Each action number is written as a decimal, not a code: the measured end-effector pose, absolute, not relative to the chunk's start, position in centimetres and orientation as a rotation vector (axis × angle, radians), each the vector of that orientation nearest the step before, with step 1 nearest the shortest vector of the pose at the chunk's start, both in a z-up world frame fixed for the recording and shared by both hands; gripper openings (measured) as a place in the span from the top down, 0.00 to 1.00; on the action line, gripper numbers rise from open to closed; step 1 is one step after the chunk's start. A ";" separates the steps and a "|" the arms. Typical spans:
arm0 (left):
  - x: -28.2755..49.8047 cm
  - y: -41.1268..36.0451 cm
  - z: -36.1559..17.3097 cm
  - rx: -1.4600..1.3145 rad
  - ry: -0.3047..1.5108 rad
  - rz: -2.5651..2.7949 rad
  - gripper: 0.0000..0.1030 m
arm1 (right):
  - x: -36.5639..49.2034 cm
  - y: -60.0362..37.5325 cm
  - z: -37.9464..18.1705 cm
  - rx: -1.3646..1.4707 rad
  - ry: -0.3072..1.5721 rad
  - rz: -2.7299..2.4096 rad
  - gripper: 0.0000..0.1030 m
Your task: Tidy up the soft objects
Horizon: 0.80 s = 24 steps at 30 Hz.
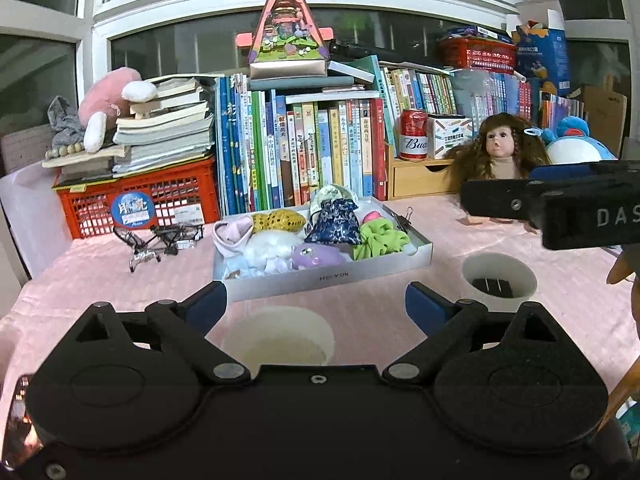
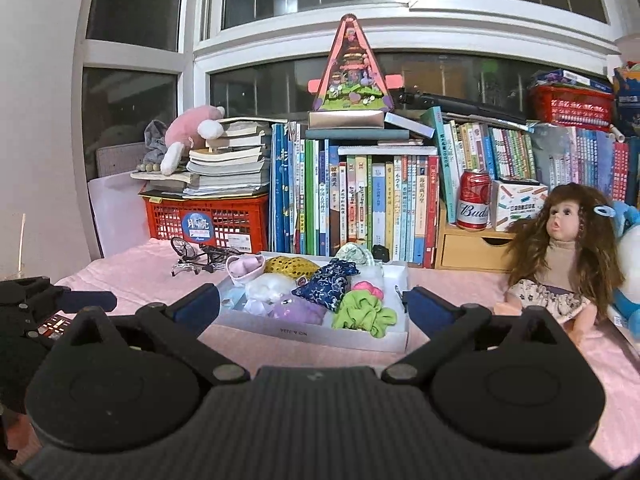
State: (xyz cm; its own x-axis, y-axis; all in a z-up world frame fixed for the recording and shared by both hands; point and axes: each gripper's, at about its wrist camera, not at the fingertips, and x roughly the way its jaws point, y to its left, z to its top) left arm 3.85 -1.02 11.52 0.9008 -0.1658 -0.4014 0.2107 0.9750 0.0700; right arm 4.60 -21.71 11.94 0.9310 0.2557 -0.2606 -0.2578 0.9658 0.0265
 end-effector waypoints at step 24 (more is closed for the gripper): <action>-1.2 1.1 6.8 -0.035 0.443 -0.072 0.06 | -1.4 -22.7 7.1 0.072 0.188 0.168 0.00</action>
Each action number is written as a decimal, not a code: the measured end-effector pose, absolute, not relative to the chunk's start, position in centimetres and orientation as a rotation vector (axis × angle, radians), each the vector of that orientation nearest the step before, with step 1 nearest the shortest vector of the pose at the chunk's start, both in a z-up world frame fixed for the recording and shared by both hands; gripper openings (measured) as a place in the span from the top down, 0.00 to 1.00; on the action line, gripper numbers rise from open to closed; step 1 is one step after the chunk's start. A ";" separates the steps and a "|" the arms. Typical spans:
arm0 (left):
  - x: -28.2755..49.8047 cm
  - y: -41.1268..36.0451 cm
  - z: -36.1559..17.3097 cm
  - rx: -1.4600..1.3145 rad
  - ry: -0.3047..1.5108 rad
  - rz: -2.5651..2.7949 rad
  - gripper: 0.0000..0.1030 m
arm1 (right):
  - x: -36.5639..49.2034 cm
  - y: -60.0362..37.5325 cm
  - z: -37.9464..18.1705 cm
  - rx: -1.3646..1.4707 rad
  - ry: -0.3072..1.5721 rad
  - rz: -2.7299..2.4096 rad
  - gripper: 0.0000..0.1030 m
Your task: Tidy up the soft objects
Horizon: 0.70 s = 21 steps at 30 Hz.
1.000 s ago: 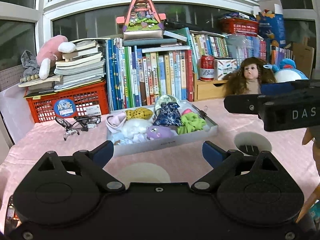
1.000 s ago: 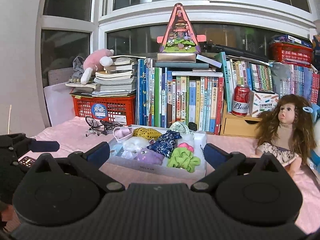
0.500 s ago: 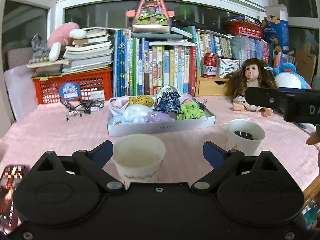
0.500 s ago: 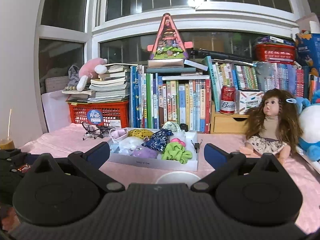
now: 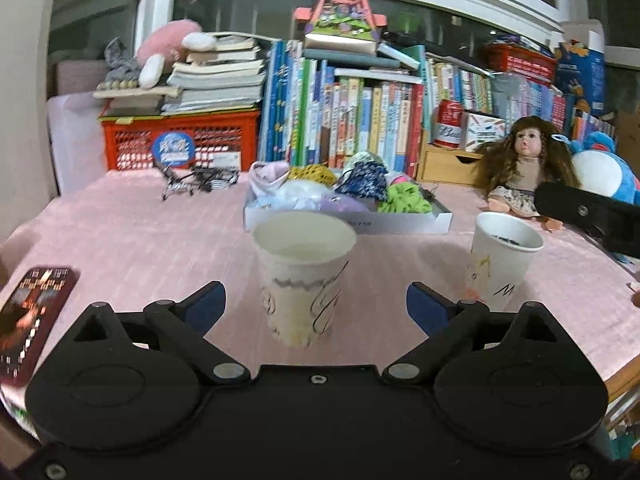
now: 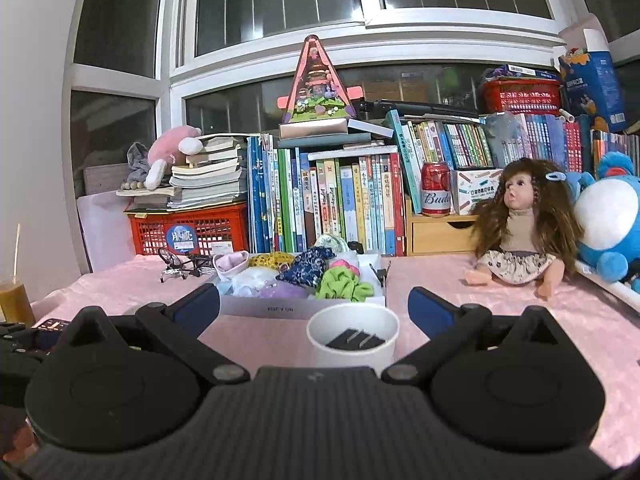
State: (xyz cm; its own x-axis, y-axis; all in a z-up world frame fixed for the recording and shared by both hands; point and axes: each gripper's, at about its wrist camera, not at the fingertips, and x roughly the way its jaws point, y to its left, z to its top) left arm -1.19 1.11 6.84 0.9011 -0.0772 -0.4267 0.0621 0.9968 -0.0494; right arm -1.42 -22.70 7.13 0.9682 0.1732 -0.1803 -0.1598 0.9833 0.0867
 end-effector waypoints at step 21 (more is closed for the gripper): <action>-1.2 1.5 1.9 -0.036 0.561 0.041 0.06 | -2.3 -22.2 0.9 0.068 0.317 0.104 0.00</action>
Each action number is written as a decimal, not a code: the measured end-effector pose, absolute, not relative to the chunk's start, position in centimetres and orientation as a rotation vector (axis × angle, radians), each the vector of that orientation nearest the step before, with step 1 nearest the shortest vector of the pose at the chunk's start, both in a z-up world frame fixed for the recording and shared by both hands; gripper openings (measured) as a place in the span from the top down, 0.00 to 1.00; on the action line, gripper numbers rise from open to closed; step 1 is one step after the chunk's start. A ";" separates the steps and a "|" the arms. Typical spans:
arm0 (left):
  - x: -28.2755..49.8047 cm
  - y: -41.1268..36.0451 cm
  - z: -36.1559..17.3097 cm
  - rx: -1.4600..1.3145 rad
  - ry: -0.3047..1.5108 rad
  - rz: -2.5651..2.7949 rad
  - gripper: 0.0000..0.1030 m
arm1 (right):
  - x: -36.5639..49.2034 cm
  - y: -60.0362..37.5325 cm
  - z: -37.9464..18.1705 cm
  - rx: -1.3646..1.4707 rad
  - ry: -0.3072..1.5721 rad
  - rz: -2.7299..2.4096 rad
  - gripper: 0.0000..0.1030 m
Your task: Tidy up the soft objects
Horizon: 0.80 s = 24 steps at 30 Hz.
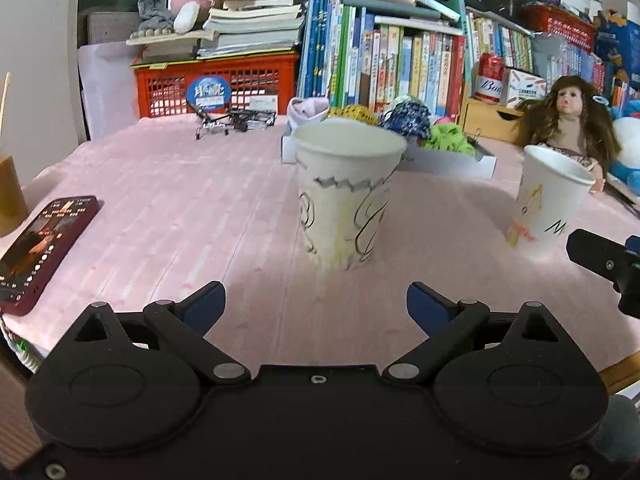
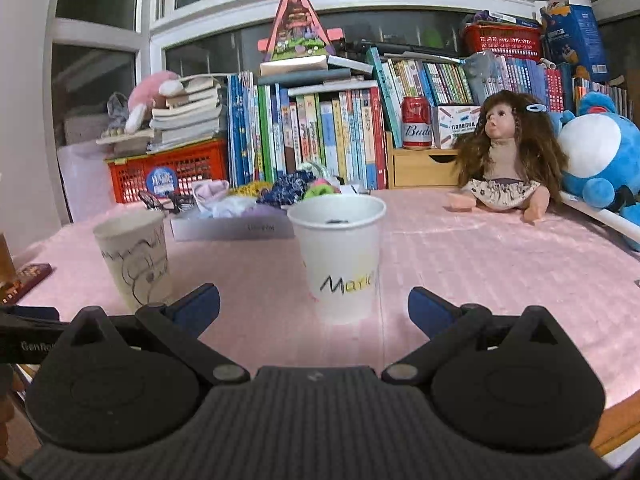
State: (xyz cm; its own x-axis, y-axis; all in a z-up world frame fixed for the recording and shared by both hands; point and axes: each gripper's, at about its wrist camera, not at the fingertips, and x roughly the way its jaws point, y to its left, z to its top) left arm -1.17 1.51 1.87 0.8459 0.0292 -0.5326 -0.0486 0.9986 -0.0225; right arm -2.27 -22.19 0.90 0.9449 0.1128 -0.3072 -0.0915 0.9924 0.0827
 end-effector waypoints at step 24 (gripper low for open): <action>0.1 1.3 0.1 -0.024 0.610 0.079 0.00 | 0.1 -21.2 -2.3 0.048 0.495 0.079 0.00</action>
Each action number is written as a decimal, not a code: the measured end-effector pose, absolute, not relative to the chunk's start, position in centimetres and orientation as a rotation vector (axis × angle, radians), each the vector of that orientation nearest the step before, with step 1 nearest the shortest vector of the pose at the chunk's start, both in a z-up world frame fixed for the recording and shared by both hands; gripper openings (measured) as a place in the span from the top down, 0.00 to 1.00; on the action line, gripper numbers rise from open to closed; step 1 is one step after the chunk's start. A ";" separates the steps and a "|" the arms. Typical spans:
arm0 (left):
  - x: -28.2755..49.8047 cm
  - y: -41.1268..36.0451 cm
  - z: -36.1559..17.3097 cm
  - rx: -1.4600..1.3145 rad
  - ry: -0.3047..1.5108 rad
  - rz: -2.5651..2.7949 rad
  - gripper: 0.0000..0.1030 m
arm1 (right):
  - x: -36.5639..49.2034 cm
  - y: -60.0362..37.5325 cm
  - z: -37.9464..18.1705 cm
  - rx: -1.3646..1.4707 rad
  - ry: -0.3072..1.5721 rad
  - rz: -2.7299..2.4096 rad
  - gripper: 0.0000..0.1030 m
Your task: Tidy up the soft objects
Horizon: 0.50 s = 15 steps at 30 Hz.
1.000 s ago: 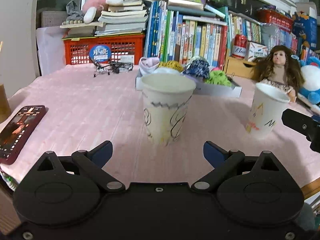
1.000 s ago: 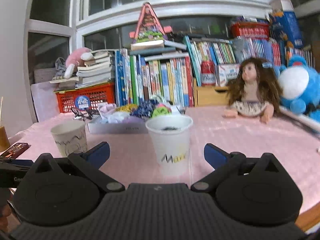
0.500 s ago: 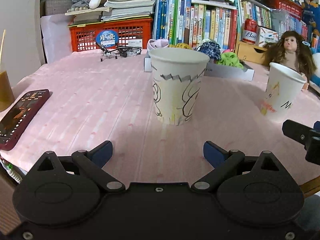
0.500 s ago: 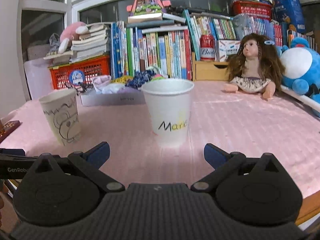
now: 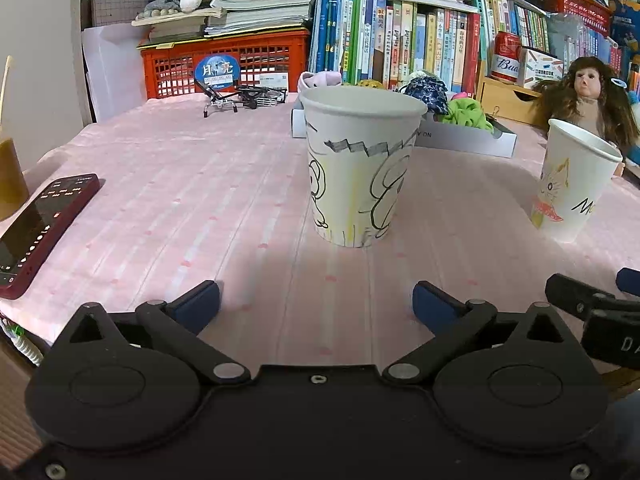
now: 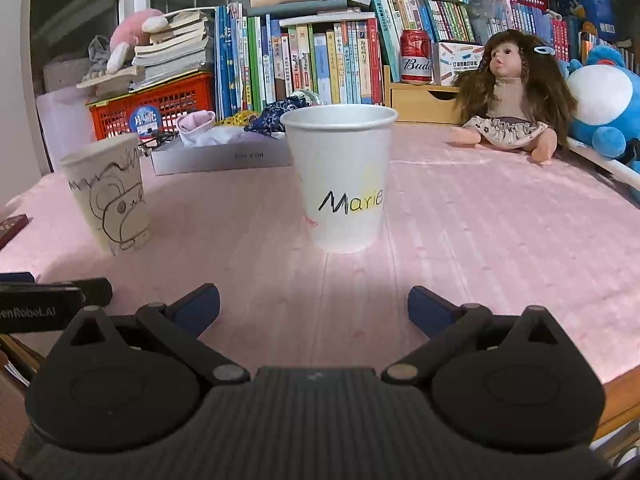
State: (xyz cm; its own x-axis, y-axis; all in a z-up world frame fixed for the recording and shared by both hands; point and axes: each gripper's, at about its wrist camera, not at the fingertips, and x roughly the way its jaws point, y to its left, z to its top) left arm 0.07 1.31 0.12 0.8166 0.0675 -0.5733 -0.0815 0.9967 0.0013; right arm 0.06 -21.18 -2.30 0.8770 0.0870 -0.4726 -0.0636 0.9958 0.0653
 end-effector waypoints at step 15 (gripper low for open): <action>0.2 1.4 -0.1 -0.020 0.599 0.073 0.00 | 0.3 -20.4 -2.7 -0.016 0.502 0.066 0.00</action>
State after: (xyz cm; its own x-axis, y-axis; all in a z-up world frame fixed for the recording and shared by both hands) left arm 0.19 1.37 -0.09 0.8233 0.0627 -0.5641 -0.0744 0.9972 0.0023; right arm 0.28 -20.38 -2.74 0.8748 0.0591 -0.4809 -0.0668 0.9978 0.0011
